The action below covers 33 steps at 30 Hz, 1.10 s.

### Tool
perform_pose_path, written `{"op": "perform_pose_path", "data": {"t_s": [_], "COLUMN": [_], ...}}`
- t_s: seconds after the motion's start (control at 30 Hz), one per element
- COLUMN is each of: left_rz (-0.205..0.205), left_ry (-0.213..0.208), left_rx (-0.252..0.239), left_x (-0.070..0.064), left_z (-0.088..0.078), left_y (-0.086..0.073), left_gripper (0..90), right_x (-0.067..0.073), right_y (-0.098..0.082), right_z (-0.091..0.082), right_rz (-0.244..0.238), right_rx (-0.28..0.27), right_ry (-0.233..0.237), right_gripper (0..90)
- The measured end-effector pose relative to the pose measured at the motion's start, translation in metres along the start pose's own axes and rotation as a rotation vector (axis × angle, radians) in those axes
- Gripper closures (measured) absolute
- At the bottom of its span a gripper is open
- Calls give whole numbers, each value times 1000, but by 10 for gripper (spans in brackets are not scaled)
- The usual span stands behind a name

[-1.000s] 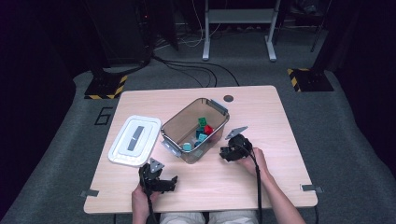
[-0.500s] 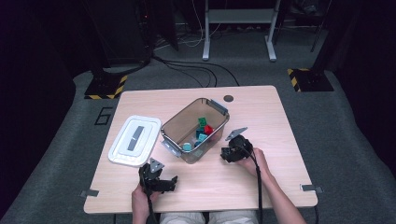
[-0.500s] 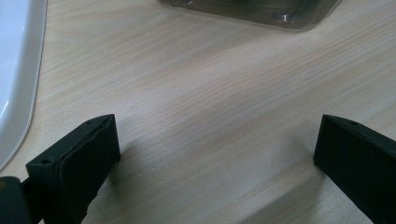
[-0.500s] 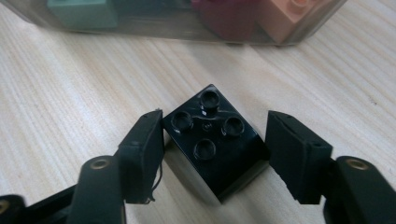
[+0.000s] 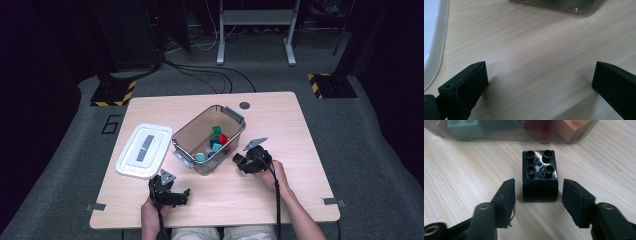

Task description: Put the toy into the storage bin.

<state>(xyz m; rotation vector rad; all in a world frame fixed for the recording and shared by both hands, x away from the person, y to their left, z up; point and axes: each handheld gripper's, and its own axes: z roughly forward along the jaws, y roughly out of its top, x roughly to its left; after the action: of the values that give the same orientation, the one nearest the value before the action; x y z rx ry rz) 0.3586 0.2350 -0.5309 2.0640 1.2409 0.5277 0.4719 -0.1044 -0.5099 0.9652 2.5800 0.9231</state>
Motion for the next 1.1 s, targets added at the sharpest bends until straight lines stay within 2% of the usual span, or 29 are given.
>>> {"op": "perform_pose_path", "data": {"t_s": [0.1,0.17,0.2,0.4,0.5,0.93,1.0,1.1], "left_rz": [1,1,0,-6,-6,-6,-6,-6], "left_ry": [0,0,0,0,0,0,0,0], "left_rx": [0,0,0,-5,-4,-5,-4,-5], "left_x": [0,0,0,0,0,0,0,0], "left_z": [0,0,0,0,0,0,0,0], "left_y": [0,0,0,0,0,0,0,0], "left_gripper": [1,1,1,1,1,1,1,1], "right_x": [0,0,0,2,1,3,3,4], "right_y": [2,2,2,1,0,6,7,9], "right_z": [2,2,2,0,-2,-28,-32,-37], "right_rz": [14,8,1,1,20,32,15,18], "right_rx": [-11,-21,-21,-24,-33,-82,-89,-90], "right_ry": [-11,-9,-6,-18,-23,-12,-19,-22], "right_gripper": [457,564,580,585,585,585,585,585]}}
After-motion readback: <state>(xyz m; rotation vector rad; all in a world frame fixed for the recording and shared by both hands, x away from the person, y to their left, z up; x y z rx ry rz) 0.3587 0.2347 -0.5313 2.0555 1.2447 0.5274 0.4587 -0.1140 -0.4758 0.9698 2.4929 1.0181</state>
